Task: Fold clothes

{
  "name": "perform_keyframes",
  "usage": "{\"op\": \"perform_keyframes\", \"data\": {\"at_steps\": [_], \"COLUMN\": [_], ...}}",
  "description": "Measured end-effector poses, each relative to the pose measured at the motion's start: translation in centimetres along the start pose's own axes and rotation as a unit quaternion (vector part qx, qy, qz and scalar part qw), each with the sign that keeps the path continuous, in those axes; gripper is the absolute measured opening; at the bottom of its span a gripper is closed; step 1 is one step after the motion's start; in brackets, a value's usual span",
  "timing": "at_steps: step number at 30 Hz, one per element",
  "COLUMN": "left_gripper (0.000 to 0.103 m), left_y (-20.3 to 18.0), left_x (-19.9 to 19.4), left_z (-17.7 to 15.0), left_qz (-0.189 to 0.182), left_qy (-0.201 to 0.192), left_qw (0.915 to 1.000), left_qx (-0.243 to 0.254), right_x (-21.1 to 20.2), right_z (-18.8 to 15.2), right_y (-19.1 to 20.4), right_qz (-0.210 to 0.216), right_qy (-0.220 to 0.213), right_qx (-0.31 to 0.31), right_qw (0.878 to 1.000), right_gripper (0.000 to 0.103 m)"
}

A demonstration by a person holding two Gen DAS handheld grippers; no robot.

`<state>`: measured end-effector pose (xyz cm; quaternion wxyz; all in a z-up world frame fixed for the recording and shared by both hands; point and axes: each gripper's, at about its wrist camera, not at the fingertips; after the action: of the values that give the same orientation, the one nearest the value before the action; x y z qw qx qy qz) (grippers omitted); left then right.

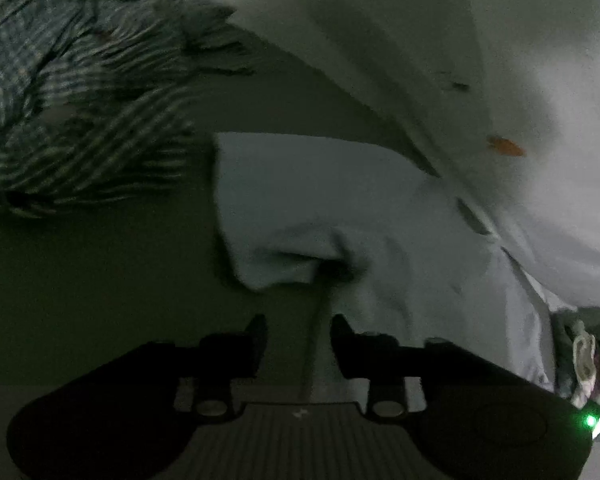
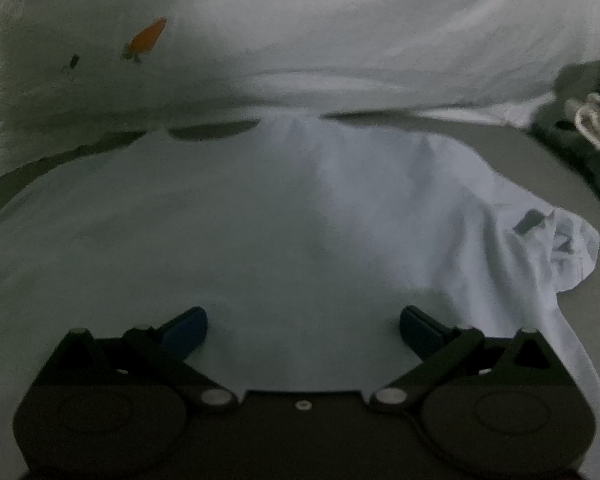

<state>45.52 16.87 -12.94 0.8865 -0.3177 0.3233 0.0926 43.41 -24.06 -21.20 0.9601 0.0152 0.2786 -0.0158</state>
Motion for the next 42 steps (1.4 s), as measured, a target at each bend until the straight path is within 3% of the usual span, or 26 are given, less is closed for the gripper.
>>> {"op": "perform_keyframes", "data": {"at_steps": [2,4,6,8,10,13,17,21,27,32,35,38,40,41,42], "left_gripper": [0.046,0.053,0.055,0.057,0.065,0.066,0.067,0.07,0.07,0.073,0.075,0.076,0.082,0.082,0.084], "left_y": [-1.9,-3.8,-5.4,-6.7,-7.4,-8.0,-8.5,-9.5,-12.4,-13.2,-13.7,-14.5,-14.8,-14.9,-15.0], "left_x": [-0.5,-1.3,-1.7,-1.8,-1.6,-1.2,-0.3,0.6,3.2,5.8,7.2,8.1,8.3,8.4,8.4], "left_z": [-0.6,-1.9,-3.4,-5.0,-6.5,-8.4,-9.7,-9.9,-9.1,-7.5,-6.8,-6.7,-6.9,-7.0,-7.0], "left_qz": [-0.02,-0.037,-0.046,-0.047,-0.041,-0.024,-0.005,0.005,0.012,0.051,0.069,0.084,0.088,0.089,0.088], "left_qy": [-0.002,0.004,0.018,0.036,0.056,0.079,0.089,0.08,0.067,0.058,0.058,0.061,0.062,0.063,0.066], "left_qw": [0.9996,0.9983,0.9961,0.9938,0.9928,0.9925,0.9942,0.9957,0.995,0.9943,0.9931,0.9902,0.9889,0.9881,0.9869], "left_qx": [0.018,0.044,0.073,0.094,0.098,0.09,0.059,0.046,0.074,0.073,0.074,0.094,0.102,0.108,0.118], "right_x": [-1.1,-2.9,-4.9,-6.9,-8.4,-9.9,-10.7,-10.3,-6.5,-1.6,0.9,2.5,3.3,3.6,3.7], "right_z": [-0.2,-1.0,-2.0,-3.0,-3.7,-4.0,-3.9,-3.5,-1.4,1.1,2.5,3.2,3.6,3.8,4.1], "right_y": [-0.6,-1.7,-3.3,-5.0,-7.0,-10.5,-15.5,-20.5,-26.2,-29.6,-30.1,-29.4,-28.6,-28.2,-27.9], "right_qz": [0.013,0.017,0.019,0.018,0.011,-0.005,-0.01,-0.016,-0.04,-0.073,-0.074,-0.052,-0.045,-0.046,-0.041], "right_qy": [0.017,0.018,0.015,0.015,0.021,0.023,0.025,0.009,-0.018,-0.025,-0.016,-0.013,-0.014,-0.014,-0.018], "right_qx": [0.002,0.03,0.062,0.087,0.103,0.155,0.249,0.329,0.35,0.329,0.274,0.222,0.193,0.186,0.187], "right_qw": [1.0,0.999,0.998,0.996,0.994,0.988,0.968,0.944,0.936,0.941,0.959,0.974,0.98,0.981,0.981], "right_gripper": [0.103,0.103,0.103,0.103,0.102,0.094,0.078,0.052,0.02,0.023,0.042,0.044,0.041,0.027,0.002]}}
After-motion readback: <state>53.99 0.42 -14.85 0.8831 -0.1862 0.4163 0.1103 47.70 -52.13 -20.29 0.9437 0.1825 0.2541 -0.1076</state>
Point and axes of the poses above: each gripper's, at about its wrist camera, not at the fingertips, and x roughly the way its jaws point, y to its left, z to its top, and after that the axes turned 12 degrees about -y, right-handed
